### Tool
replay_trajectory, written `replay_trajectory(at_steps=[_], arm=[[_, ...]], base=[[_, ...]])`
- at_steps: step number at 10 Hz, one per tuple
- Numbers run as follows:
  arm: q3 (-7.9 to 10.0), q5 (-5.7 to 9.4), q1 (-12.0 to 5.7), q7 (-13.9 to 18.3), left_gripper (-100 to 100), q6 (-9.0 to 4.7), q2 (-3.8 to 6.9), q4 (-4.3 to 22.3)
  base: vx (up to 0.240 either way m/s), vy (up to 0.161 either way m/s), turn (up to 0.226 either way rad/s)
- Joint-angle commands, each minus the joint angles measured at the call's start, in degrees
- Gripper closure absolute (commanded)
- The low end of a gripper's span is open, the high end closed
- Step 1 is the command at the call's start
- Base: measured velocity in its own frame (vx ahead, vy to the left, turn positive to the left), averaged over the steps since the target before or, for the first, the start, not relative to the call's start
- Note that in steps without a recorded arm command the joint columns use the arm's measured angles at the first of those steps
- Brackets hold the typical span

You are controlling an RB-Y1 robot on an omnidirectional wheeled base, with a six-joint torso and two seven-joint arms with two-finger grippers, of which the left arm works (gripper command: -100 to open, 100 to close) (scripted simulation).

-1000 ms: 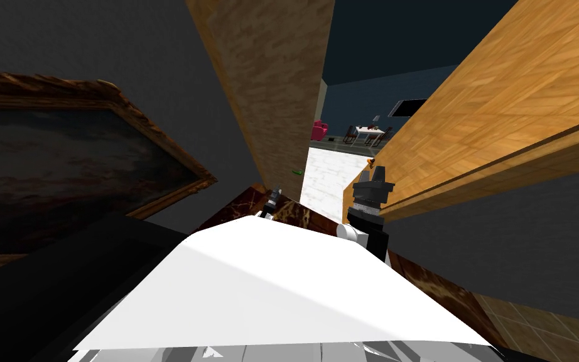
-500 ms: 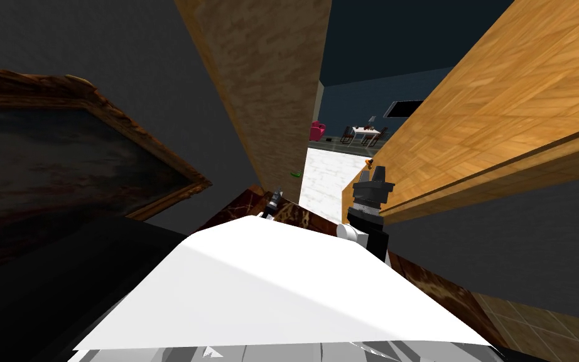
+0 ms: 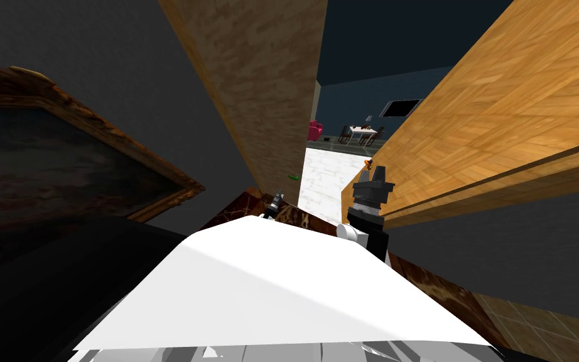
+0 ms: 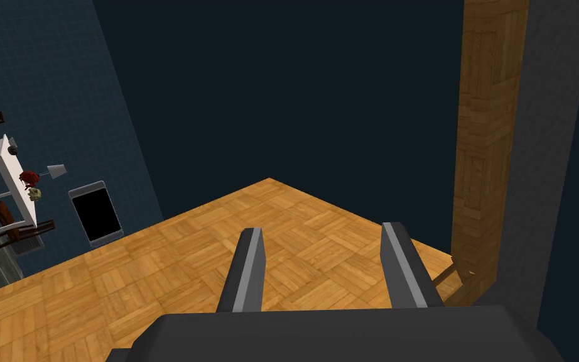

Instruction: Push the door open

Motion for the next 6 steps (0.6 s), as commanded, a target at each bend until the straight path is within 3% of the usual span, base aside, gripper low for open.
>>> replay_trajectory(at_steps=[1, 6], arm=[[-0.22, 0.05, -0.57, -0.1, -100, -0.38, -0.16, 1.7], [-1.12, 0.19, -2.11, -0.1, -100, -1.68, -0.61, 7.2]], base=[[0.091, 0.024, -0.045], [0.112, 0.025, -0.048]])
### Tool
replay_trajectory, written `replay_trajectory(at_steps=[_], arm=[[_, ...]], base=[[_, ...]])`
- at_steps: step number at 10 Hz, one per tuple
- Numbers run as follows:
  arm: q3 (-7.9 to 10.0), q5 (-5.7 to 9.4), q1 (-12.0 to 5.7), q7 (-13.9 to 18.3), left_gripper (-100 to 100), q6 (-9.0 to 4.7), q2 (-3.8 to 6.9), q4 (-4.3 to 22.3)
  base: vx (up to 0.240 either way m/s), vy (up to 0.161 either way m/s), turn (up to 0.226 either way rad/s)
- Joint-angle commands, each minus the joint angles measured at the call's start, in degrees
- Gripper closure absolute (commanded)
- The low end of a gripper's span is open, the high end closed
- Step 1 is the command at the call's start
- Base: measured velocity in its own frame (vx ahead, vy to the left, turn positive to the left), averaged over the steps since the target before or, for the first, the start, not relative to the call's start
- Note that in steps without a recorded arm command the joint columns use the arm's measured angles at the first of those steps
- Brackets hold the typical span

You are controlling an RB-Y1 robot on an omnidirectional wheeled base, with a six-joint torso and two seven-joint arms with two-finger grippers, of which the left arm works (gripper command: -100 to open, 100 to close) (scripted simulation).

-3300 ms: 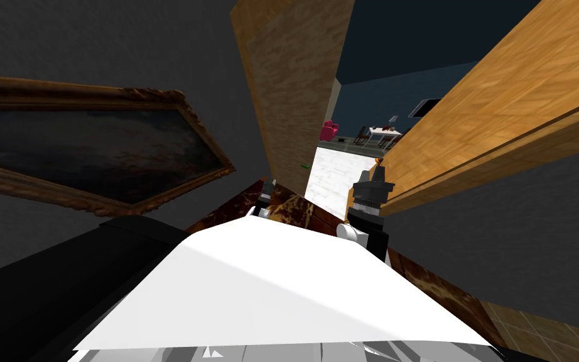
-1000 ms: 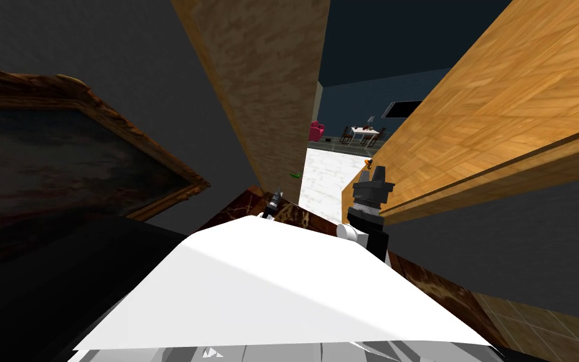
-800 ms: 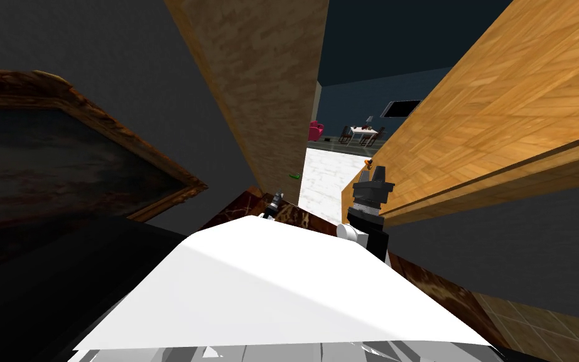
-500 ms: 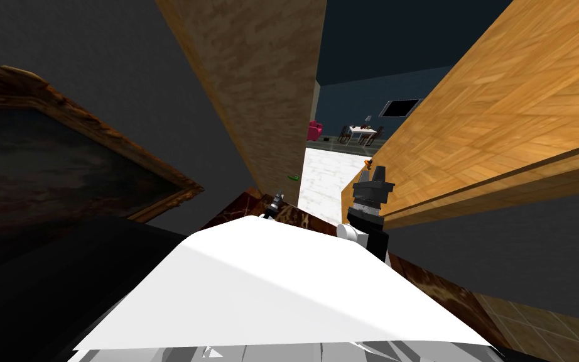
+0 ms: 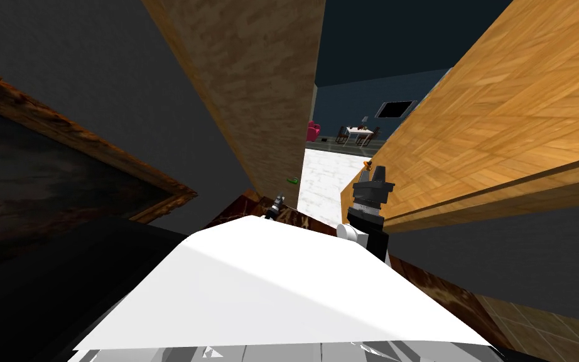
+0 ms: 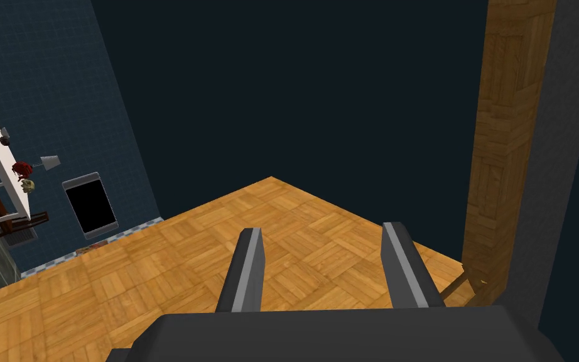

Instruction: Push the door open

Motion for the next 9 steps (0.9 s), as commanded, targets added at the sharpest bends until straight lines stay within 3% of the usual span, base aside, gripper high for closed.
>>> replay_trajectory(at_steps=[1, 3, 5, 9], arm=[[-0.32, 0.05, -0.54, 0.0, -100, -0.30, -0.18, 1.8], [-0.56, 0.09, -0.95, 0.0, -100, -0.65, -0.35, 3.3], [-0.36, 0.12, -0.82, -0.1, -100, -0.30, -0.19, 2.7], [0.33, 0.34, -1.70, -0.4, -100, -0.31, -0.40, 3.8]], base=[[0.146, 0.017, -0.056], [0.126, 0.028, -0.034], [0.086, 0.005, -0.013], [0.207, -0.050, -0.029]])
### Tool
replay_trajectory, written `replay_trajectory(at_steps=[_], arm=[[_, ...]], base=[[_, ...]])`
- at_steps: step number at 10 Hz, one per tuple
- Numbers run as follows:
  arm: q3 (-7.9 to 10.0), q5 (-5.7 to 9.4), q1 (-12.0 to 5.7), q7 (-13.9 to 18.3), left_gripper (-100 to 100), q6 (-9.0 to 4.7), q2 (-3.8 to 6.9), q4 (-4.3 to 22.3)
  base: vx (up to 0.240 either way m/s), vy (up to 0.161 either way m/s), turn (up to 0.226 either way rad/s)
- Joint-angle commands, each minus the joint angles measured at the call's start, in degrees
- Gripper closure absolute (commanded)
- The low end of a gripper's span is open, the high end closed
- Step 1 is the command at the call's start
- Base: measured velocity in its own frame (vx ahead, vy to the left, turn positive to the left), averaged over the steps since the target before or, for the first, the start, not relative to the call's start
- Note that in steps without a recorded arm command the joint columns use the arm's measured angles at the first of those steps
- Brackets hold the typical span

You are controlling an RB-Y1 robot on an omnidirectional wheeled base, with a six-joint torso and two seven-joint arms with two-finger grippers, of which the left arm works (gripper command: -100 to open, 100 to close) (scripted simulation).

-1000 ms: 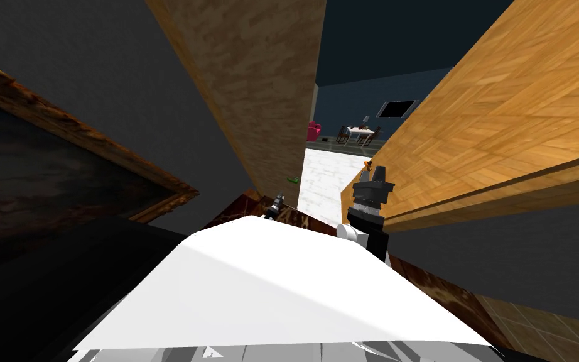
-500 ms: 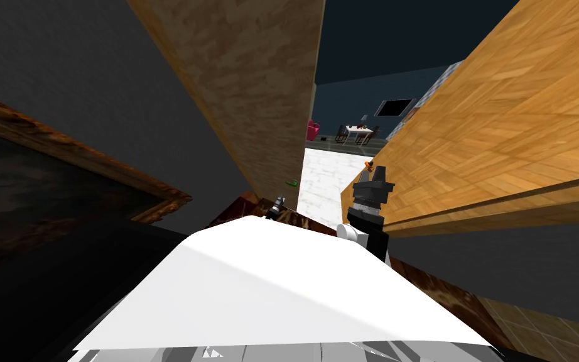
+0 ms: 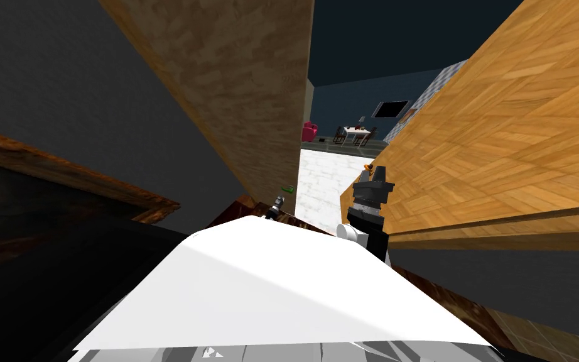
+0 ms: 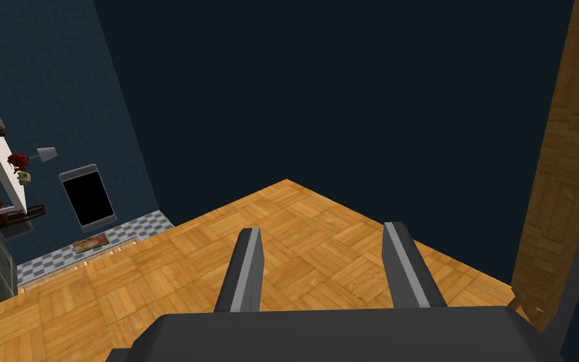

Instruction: Push the door open

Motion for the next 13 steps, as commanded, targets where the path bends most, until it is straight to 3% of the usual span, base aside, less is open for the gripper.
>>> replay_trajectory(at_steps=[1, 5, 6, 11, 13], arm=[[0.29, 0.09, -0.31, -0.1, -100, 0.00, -0.22, 0.4], [0.63, 0.20, -0.73, -0.3, -100, 0.04, -0.65, 0.9], [0.63, 0.20, -0.73, -0.3, 100, 0.04, -0.65, 0.9], [0.63, 0.20, -0.73, -0.3, 100, 0.04, -0.65, 0.9], [1.85, 0.68, -0.81, -0.7, 100, 0.15, -0.14, 1.3]], base=[[0.200, -0.048, -0.032], [0.160, -0.019, -0.017], [-0.013, 0.001, 0.003], [-0.015, 0.003, 0.000], [0.131, -0.058, 0.041]])
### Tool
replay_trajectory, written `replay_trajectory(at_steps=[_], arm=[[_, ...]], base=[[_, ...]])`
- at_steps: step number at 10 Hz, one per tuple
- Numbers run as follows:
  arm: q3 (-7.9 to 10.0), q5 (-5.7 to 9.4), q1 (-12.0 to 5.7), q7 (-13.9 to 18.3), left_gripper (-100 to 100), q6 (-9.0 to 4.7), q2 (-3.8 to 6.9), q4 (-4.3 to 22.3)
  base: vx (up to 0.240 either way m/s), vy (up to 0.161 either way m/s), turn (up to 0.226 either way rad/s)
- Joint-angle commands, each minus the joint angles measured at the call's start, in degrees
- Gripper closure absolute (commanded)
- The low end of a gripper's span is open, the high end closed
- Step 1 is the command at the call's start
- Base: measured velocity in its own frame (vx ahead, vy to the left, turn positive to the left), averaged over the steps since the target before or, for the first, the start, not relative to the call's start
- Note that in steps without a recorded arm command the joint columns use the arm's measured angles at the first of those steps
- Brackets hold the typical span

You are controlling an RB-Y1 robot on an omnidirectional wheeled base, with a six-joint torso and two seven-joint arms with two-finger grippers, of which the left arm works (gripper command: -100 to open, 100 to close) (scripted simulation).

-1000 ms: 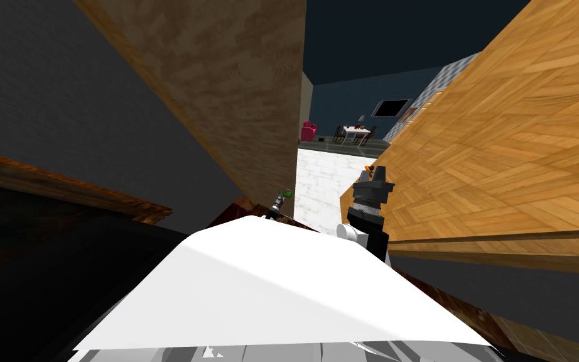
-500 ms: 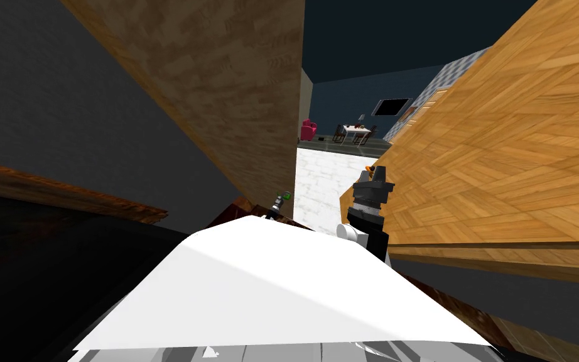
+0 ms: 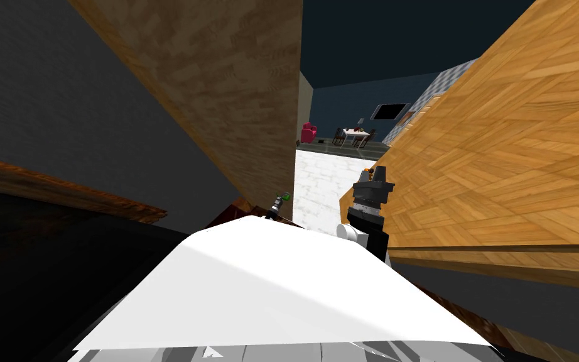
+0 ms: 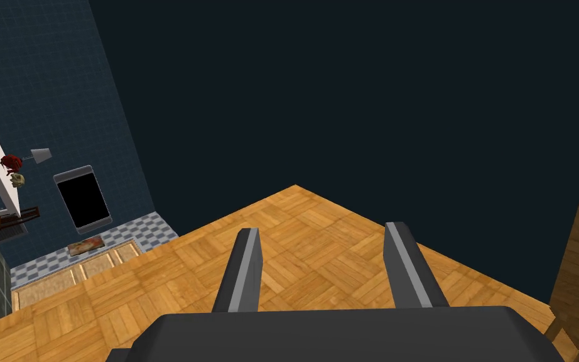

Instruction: Push the door open

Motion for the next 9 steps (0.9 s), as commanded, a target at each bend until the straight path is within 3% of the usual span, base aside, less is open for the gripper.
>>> replay_trajectory(at_steps=[1, 9], arm=[[1.05, 0.40, -0.16, -0.3, 100, 0.00, 0.46, -0.8], [6.38, 2.61, -0.95, -1.9, 100, -0.27, 1.16, 0.4]], base=[[0.200, -0.084, 0.058], [0.177, -0.088, 0.055]])
